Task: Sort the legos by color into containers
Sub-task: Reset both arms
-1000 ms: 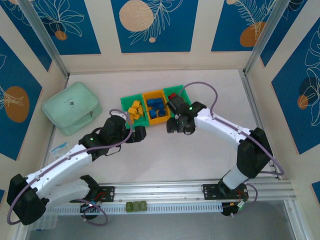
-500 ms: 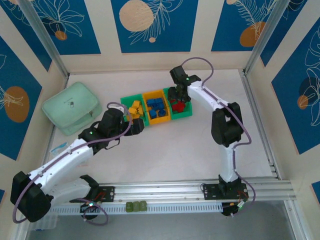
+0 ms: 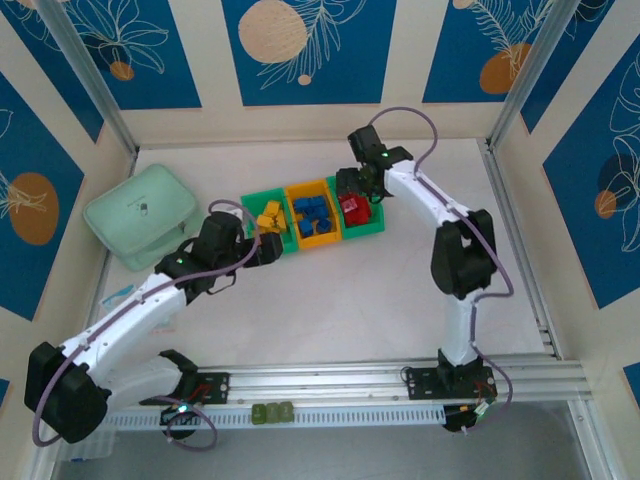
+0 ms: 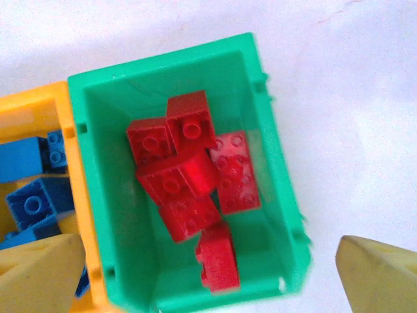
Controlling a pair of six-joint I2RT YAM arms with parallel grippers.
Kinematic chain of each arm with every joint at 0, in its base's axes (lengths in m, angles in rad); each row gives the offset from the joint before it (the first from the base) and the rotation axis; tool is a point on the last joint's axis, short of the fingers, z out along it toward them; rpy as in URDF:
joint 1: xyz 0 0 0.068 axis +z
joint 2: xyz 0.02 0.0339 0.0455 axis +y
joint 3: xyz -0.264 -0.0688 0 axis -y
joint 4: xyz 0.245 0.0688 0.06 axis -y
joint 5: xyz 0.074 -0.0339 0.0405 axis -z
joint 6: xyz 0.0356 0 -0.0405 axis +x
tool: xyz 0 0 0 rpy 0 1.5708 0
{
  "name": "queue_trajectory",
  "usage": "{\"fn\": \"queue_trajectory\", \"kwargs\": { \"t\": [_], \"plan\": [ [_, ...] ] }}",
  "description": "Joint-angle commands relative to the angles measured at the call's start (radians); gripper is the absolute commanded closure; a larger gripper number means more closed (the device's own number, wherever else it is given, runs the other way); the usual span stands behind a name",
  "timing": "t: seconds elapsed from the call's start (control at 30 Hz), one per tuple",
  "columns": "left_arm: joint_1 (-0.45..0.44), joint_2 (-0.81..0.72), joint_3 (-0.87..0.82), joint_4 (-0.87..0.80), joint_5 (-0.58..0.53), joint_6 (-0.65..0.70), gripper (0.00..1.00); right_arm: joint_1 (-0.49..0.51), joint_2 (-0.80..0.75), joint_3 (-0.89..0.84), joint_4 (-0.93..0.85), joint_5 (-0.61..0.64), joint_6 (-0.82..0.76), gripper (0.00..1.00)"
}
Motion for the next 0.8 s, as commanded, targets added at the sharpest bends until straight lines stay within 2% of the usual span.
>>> {"fn": "queue_trajectory", "kwargs": {
  "t": [0.0,0.13,0.23,0.33,0.4,0.5,0.63,0.67,0.77],
  "plan": [
    [0.061,-0.047,0.044,-0.048,-0.094,0.089,0.01,-0.004,-0.185,-0.146,0.082,0.088,-0.004,0.01],
    [0.187,-0.073,-0.003,-0.042,-0.272,0.195,0.01,-0.056,-0.381,-0.419,0.237,0.194,-0.021,0.01],
    [0.283,-0.063,-0.098,0.070,-0.391,0.293,0.01,-0.132,-0.490,-0.639,0.407,0.250,-0.057,0.01],
    [0.370,-0.039,-0.198,0.211,-0.435,0.372,0.01,-0.217,-0.552,-0.830,0.600,0.241,-0.111,0.01],
    [0.409,-0.024,-0.284,0.370,-0.431,0.430,0.01,-0.272,-0.566,-0.942,0.744,0.182,-0.153,0.01],
    [0.454,0.019,-0.394,0.609,-0.385,0.493,0.01,-0.354,-0.550,-1.069,0.945,0.021,-0.181,0.01],
    [0.462,0.107,-0.538,1.019,-0.302,0.568,0.01,-0.407,-0.504,-1.180,1.207,-0.163,-0.213,0.01],
    [0.462,0.144,-0.567,1.129,-0.266,0.590,0.01,-0.410,-0.500,-1.181,1.223,-0.199,-0.217,0.01],
    [0.462,0.208,-0.558,1.210,-0.180,0.610,0.01,-0.390,-0.455,-1.207,1.368,-0.251,-0.301,0.01]
  ]
}}
